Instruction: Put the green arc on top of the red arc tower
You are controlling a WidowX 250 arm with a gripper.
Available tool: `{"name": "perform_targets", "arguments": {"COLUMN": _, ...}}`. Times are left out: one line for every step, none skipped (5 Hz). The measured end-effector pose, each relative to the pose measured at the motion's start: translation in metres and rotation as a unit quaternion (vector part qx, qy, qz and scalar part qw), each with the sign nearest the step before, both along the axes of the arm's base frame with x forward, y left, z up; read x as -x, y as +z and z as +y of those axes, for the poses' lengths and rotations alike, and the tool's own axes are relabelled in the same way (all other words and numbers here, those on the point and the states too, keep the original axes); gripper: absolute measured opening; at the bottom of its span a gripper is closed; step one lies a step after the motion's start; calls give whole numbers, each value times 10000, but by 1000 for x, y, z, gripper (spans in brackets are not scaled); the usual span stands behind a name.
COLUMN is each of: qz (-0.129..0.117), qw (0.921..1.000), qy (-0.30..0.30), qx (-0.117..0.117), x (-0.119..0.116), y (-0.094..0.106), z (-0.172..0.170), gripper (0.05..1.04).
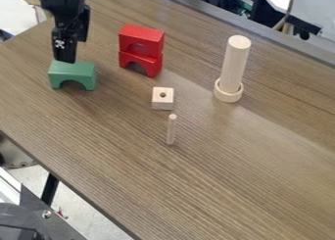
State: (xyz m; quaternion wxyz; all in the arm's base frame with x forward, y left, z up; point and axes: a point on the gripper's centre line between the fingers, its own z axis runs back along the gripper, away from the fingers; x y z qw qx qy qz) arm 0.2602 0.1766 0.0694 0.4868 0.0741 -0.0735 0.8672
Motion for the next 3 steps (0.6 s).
{"name": "perform_targets", "arguments": {"qz": 74, "qw": 10000, "qy": -19, "qx": 32, "x": 4, "y": -3, "z": -2, "gripper": 999}}
{"name": "perform_targets", "arguments": {"qz": 185, "qw": 9998, "qy": -10, "qx": 111, "x": 7, "y": -13, "z": -5, "gripper": 999}}
{"name": "perform_targets", "arguments": {"qz": 348, "qw": 9993, "qy": -39, "qx": 150, "x": 6, "y": -25, "z": -8, "gripper": 999}}
